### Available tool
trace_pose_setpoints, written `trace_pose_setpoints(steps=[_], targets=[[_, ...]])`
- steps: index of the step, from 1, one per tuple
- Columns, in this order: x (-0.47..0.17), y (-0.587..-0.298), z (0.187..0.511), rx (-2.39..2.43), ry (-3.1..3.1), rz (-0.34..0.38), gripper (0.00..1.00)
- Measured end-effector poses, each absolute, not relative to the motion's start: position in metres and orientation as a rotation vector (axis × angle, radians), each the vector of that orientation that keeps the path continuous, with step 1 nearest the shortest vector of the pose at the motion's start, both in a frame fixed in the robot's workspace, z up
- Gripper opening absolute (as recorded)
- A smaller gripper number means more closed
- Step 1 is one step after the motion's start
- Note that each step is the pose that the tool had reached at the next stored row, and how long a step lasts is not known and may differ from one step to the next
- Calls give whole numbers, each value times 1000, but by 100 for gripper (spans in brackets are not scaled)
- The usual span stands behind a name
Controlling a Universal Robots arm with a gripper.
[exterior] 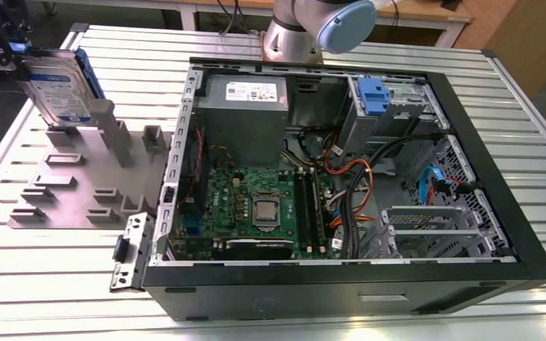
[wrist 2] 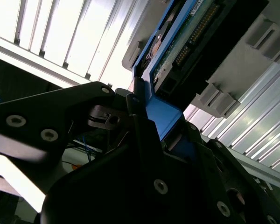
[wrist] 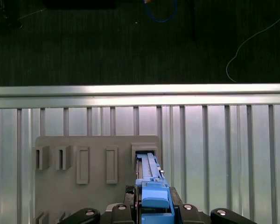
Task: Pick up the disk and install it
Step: 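Pick up the disk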
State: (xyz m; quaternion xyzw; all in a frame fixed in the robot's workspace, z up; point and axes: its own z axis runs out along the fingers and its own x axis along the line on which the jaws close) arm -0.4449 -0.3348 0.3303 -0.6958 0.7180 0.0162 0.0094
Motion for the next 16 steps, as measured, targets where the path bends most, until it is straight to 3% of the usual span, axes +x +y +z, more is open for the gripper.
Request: trace_pose_setpoints(steps=[16], targets=[[-445,-335,337,-2173,2242,50,37]])
